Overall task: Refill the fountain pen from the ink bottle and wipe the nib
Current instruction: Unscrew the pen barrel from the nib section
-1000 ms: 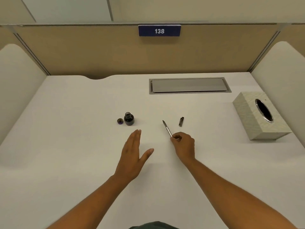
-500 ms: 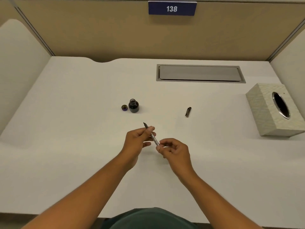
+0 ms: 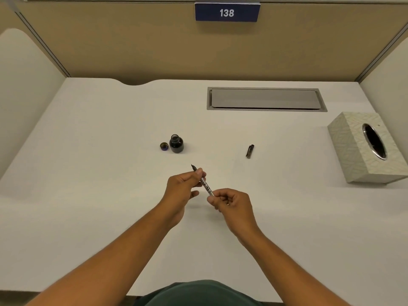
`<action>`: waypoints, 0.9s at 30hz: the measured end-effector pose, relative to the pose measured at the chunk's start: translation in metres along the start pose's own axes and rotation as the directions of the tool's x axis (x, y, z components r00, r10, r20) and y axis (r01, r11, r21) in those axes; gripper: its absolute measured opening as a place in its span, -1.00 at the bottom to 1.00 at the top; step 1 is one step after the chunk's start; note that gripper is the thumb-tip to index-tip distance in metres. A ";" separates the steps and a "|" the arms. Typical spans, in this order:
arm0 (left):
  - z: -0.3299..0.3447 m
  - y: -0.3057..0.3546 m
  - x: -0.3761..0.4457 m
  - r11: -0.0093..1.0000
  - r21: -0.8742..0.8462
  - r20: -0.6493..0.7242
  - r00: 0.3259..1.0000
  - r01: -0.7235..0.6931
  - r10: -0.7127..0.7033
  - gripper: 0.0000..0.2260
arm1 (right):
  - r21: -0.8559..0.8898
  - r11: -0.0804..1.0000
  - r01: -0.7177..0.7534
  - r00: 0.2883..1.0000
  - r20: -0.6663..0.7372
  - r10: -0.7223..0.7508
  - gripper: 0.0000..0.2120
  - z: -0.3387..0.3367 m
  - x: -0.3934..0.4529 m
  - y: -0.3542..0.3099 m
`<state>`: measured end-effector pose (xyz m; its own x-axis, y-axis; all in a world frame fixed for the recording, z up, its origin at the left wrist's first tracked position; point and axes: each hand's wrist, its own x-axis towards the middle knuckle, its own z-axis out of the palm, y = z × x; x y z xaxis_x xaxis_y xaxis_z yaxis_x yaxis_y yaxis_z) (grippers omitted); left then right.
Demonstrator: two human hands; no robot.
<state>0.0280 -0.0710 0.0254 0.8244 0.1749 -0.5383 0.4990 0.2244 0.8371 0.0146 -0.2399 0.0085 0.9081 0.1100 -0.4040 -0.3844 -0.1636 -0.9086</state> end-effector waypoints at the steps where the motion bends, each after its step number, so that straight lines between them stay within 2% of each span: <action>1: 0.002 0.001 0.001 1.000 -0.012 -0.012 1.000 -0.001 0.000 -0.79 | -0.012 1.000 0.020 0.999 -0.027 -0.020 -0.92 0.000 0.001 0.001; 4: 0.003 0.002 0.003 0.997 -0.072 -0.024 1.000 0.016 -0.018 -0.78 | -0.003 1.000 0.005 1.000 -0.024 -0.005 -0.87 0.002 0.002 -0.003; 8: 0.003 0.003 0.006 0.992 -0.118 -0.031 0.999 0.038 -0.042 -0.79 | 0.082 0.985 -0.149 0.979 0.152 0.135 -0.62 0.005 -0.002 -0.005; 10: 0.002 0.003 0.007 0.992 -0.123 -0.031 0.999 0.040 -0.044 -0.79 | 0.110 0.982 -0.151 0.980 0.147 0.134 -0.67 0.005 -0.004 -0.002; 13: 0.003 0.002 0.005 0.989 -0.142 -0.035 0.998 0.043 -0.048 -0.79 | 0.118 0.988 -0.100 0.995 0.035 0.097 -0.89 0.005 -0.006 -0.003; 14: 0.003 0.002 0.005 0.987 -0.153 -0.038 0.998 0.045 -0.051 -0.79 | 0.123 0.988 -0.089 0.996 0.007 0.089 -0.91 0.006 -0.006 -0.003; 18: 0.004 0.000 0.005 0.983 -0.176 -0.040 0.998 0.047 -0.055 -0.79 | 0.228 0.967 -0.115 0.993 0.003 0.118 -0.85 0.006 -0.008 -0.005; 21: 0.004 0.001 0.004 0.981 -0.191 -0.024 0.998 0.044 -0.050 -0.79 | 0.202 0.976 -0.085 0.996 -0.018 0.091 -0.93 0.003 -0.009 -0.006; 24: 0.006 0.001 0.004 0.976 -0.211 -0.020 0.999 0.043 -0.048 -0.80 | 0.176 0.983 -0.060 0.996 -0.053 0.070 -0.85 0.001 -0.008 -0.006; 27: 0.007 0.000 0.004 0.972 -0.231 -0.018 0.999 0.045 -0.051 -0.81 | 0.253 0.956 -0.145 0.989 0.031 0.142 -0.84 0.000 -0.007 -0.011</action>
<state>0.0334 -0.0770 0.0244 0.7933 0.1802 -0.5816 0.4605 0.4473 0.7667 0.0122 -0.2394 0.0211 0.8387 0.1162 -0.5320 -0.5416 0.0760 -0.8372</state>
